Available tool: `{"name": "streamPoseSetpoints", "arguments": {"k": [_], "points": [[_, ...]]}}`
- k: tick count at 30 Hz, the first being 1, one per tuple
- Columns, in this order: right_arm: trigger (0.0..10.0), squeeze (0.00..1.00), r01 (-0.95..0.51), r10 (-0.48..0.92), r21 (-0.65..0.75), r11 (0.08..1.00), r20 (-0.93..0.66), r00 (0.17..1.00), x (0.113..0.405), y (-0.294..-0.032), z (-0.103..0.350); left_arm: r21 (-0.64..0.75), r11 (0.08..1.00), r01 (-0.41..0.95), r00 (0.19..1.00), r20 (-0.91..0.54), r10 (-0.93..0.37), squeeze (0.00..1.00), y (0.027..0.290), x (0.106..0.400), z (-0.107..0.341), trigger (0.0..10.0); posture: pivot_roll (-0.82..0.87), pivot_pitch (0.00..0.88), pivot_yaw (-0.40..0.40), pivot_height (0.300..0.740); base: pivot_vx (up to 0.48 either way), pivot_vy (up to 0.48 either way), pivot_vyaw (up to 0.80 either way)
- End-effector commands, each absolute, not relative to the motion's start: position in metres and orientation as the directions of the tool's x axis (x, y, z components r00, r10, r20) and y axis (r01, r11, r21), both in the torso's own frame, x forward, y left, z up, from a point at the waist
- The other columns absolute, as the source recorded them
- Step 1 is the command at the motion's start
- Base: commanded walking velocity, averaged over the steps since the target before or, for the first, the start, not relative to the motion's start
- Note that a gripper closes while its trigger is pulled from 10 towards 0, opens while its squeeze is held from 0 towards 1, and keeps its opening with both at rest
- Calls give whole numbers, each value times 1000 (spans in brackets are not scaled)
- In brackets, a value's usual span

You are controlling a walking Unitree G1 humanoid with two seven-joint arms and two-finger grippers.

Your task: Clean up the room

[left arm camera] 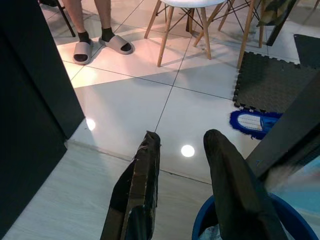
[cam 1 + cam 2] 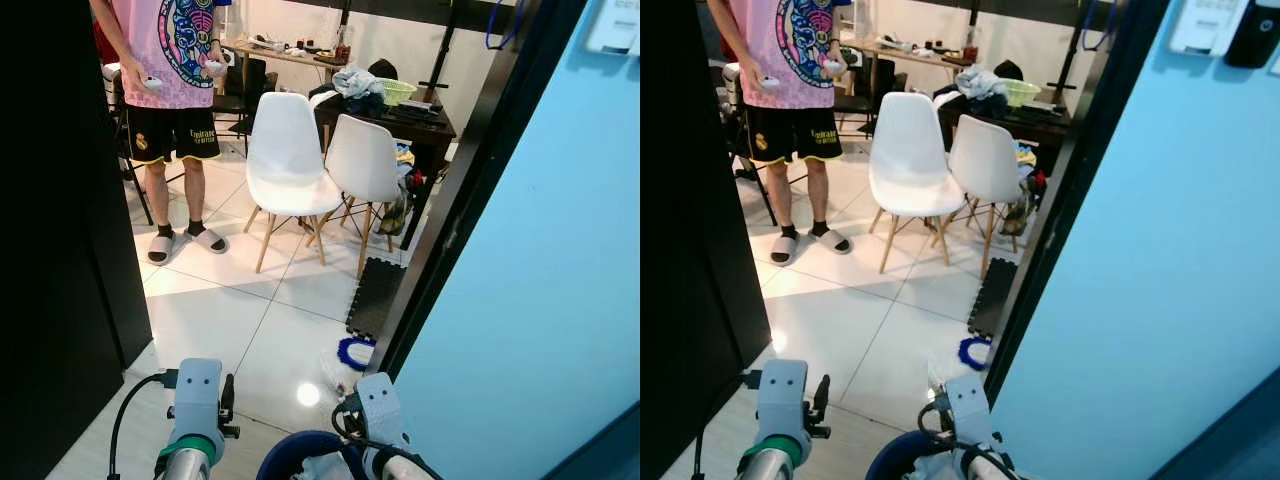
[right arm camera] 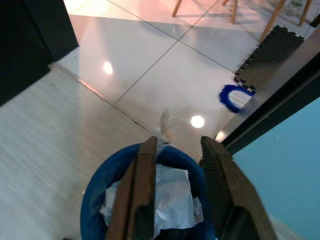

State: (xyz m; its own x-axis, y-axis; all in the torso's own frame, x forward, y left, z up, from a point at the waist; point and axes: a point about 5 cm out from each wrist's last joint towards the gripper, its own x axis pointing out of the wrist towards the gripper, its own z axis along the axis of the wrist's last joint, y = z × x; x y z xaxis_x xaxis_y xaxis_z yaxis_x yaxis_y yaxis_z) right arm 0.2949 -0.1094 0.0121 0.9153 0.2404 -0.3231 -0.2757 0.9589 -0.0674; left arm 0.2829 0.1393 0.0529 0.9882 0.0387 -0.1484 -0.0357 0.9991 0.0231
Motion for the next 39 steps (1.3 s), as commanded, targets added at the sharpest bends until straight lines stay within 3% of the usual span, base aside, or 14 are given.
{"name": "streamPoseSetpoints", "arguments": {"k": [1,20,39], "points": [[10000,0,-270,229,-82,959,-335,914,293,-113,9,22,999,-35,986,-164,38,0,139,282,51,10000,28,22,-51,740,0,0,0],[10000,0,-232,214,-58,971,-219,952,292,-115,22,9,1000,-24,987,-156,25,0,136,282,51,10000,15,21,-38,740,0,0,0],[10000,0,-218,204,-46,975,-205,957,292,-115,24,-28,1000,-8,988,-151,4,0,131,283,53,10000,10,22,-35,740,0,0,0]]}}
